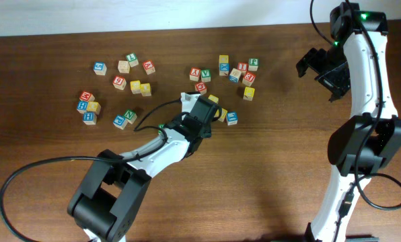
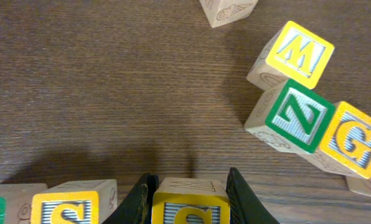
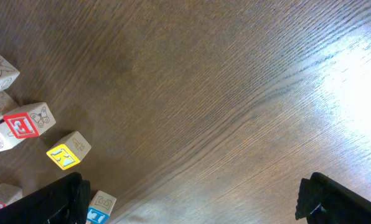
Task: Spell out RSS
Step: 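Carry the second S block and lower it right of the first S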
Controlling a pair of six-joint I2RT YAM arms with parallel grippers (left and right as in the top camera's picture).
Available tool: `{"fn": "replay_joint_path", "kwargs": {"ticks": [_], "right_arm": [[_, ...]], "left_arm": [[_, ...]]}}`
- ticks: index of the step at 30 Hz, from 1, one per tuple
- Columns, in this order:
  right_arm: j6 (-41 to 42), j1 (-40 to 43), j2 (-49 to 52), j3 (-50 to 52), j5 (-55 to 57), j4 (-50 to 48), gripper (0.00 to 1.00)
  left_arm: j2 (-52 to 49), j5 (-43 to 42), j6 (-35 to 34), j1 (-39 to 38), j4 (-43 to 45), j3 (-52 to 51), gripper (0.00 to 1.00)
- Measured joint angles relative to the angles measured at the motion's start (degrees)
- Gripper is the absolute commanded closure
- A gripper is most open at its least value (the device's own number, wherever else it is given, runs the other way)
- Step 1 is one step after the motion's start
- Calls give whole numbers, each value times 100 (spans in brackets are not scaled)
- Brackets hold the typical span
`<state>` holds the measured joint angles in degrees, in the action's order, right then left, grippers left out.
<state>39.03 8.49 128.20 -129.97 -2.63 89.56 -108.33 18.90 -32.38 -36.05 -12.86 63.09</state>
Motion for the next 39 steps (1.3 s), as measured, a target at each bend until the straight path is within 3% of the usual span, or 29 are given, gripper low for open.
{"fn": "replay_joint_path", "kwargs": {"ticks": [39], "right_arm": [[0,0,0,0,0,0,2]], "left_arm": [[0,240,-24,0,-407,0,78]]}}
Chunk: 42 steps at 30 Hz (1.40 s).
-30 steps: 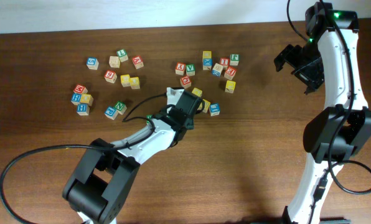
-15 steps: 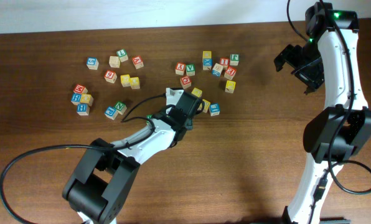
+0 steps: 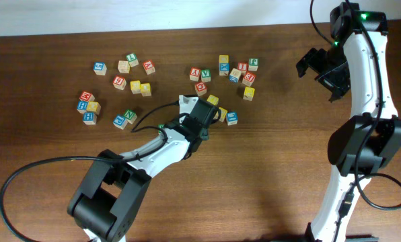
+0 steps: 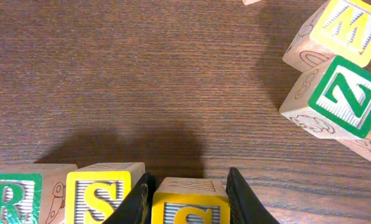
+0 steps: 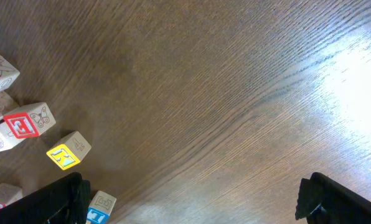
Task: Spell out RSS
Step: 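Carry the second S block and lower it right of the first S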
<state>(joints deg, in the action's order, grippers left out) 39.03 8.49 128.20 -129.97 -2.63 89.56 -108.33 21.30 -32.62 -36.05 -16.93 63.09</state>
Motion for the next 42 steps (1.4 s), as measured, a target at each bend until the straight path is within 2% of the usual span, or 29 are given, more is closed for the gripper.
{"fn": "replay_joint_path", "kwargs": {"ticks": [33,38,42], "right_arm": [[-2,0,0,0,0,0,2],[-2,0,0,0,0,0,2],[0,0,0,0,0,0,2]], "left_arm": [[0,44,-151,0,-44,0,79],[0,85,-153,0,-42,0,77],[0,85,-155,0,-42,0,71]]}}
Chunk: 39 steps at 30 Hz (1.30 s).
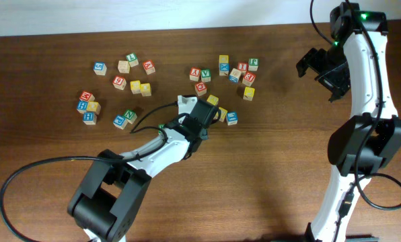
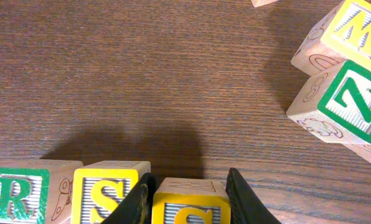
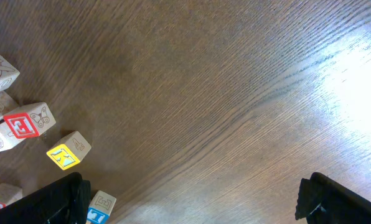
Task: Spell out RSS
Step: 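Carry the second S block and lower it right of the first S, then release the S block and swing the left arm back to the left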
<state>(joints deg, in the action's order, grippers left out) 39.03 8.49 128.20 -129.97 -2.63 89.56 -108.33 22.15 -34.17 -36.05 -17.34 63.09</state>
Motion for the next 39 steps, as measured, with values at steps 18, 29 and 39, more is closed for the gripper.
{"fn": "replay_joint_path", "kwargs": {"ticks": [18,29,39], "right_arm": [[0,0,0,0,0,0,2],[2,0,0,0,0,0,2],[0,0,0,0,0,4,2]], "left_arm": [[0,0,55,0,166,11,69],[319,55,173,0,-9,201,61],[3191,81,278,490,-1762,262,36]]}}
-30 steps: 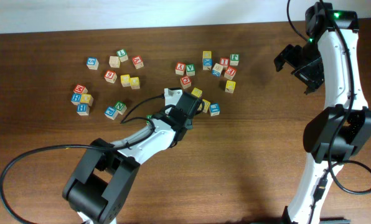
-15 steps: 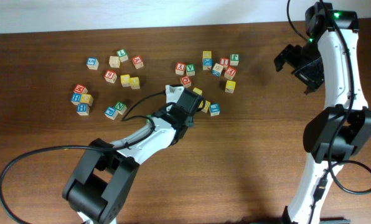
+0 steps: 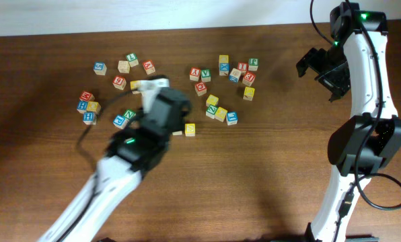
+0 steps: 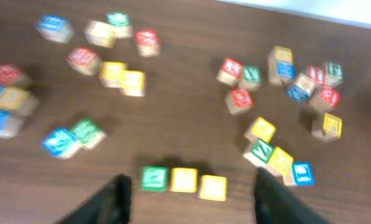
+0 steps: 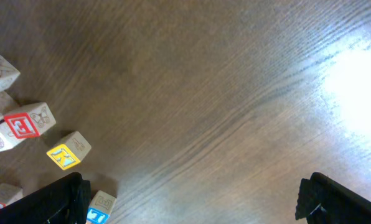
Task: Spell out RSS
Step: 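Release the S block and swing the left arm back to the left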
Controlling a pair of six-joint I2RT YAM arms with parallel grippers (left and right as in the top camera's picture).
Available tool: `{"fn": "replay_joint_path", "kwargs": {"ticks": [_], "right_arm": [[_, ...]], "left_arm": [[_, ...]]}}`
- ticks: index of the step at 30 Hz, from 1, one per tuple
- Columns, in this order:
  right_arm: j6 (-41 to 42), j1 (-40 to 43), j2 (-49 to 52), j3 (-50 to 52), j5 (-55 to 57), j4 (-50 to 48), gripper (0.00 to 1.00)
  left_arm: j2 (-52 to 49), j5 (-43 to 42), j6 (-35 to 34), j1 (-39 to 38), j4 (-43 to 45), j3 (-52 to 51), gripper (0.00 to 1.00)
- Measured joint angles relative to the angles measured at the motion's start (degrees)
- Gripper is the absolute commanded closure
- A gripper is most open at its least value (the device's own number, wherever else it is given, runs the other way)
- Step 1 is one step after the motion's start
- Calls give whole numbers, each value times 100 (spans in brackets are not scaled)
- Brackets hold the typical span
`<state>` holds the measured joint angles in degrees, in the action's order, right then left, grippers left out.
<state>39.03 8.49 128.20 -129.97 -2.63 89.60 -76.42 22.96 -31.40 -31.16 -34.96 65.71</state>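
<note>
Three blocks lie in a row on the brown table: a green block (image 4: 153, 178), a yellow block (image 4: 184, 180) and a second yellow block (image 4: 213, 187) set slightly askew. Motion blur makes their letters unreadable. My left gripper (image 4: 195, 202) is open and raised well above and just in front of the row, holding nothing. In the overhead view the left arm covers most of the row, and only the right yellow block (image 3: 190, 129) shows clearly. My right gripper (image 5: 192, 205) hangs open and high at the far right, away from the blocks.
Loose letter blocks lie scattered behind the row: a group at the left (image 4: 5, 99), a few at the back (image 4: 117, 74), a cluster at the back right (image 4: 297, 78). A green and yellow group (image 4: 269, 152) sits close to the row's right end.
My left gripper was shut on the yellow S block beside the R and S blocks. Now it is open, higher and drawn back, and that block rests at the row's right end.
My left gripper held a yellow S block low over the table, to the right of another S block. The green R block then showed at the left of that S. The held block stayed beside them, and now it lies released in the row.
</note>
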Motion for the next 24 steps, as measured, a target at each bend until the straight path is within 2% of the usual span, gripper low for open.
{"fn": "replay_joint_path", "kwargs": {"ticks": [1,4,7,11,15,19,24], "right_arm": [[0,0,0,0,0,-9,2],[2,0,0,0,0,-4,2],[0,0,0,0,0,-4,2],[0,0,0,0,0,-4,2],[0,0,0,0,0,-4,2],[2,0,0,0,0,-4,2],[0,0,0,0,0,-4,2]], "left_arm": [[238,7,28,144,-151,4,35],[964,-28,4,820,-903,20,0],[1314,-70,28,1333,-1484,26,1],[1305,-284,31,1707,-2011,26,1],[1189,-909,31,2109,-2087,24,1],[1169,-1596,31,2887,-2135,24,1],[1169,-2022,31,3639,-2437,24,1]]}}
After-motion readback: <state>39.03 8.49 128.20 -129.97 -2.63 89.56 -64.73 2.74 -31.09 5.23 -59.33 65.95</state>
